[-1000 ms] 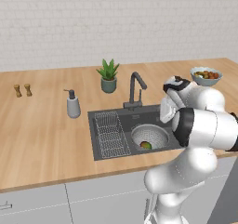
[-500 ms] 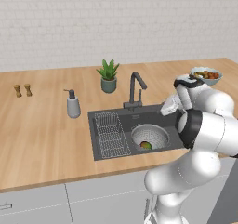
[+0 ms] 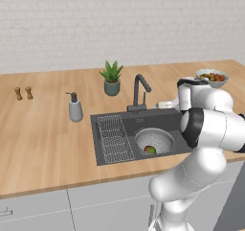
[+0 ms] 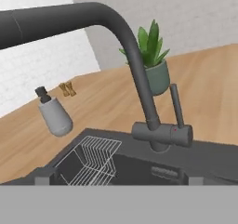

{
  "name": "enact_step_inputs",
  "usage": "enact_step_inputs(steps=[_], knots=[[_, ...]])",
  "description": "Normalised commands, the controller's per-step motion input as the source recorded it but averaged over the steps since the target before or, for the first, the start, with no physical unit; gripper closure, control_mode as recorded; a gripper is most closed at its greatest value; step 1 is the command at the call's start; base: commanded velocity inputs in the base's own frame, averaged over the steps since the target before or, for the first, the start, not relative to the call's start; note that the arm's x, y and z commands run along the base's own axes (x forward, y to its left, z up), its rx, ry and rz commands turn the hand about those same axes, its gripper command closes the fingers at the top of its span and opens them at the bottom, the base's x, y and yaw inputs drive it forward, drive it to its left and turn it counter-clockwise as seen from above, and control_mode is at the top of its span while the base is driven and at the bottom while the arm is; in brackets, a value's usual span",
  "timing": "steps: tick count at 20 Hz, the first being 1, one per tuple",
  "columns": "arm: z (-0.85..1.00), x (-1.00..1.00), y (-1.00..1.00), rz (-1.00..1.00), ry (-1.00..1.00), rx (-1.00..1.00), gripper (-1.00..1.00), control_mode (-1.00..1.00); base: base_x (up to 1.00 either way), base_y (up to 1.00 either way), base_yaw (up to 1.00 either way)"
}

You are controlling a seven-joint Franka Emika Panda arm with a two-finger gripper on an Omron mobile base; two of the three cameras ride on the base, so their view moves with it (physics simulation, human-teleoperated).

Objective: Put the colander in the sink, put the mango in the colander, and turn on the sink faucet and pour water over the colander.

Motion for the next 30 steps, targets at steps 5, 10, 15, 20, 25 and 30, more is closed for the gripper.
enact_step_inputs(steps=[5, 10, 15, 20, 25, 30], knots=[[0.13, 0.21, -0.05, -0.26, 0.1, 0.34, -1.0, -1.0, 0.0, 0.0, 0.0], [0.06, 0.2, -0.04, -0.21, 0.11, 0.33, -1.0, -1.0, 0.0, 0.0, 0.0], [0.0, 0.37, 0.0, -0.18, 0.13, 0.27, -1.0, -1.0, 0.0, 0.0, 0.0], [0.0, 0.41, 0.0, -0.13, 0.11, 0.16, -1.0, -1.0, 0.0, 0.0, 0.0], [-0.04, 0.38, 0.0, -0.03, 0.12, 0.09, -1.0, -1.0, 0.0, 0.0, 0.0], [-0.08, 0.28, 0.0, 0.0, 0.08, 0.04, -1.0, -1.0, 0.0, 0.0, 0.0]])
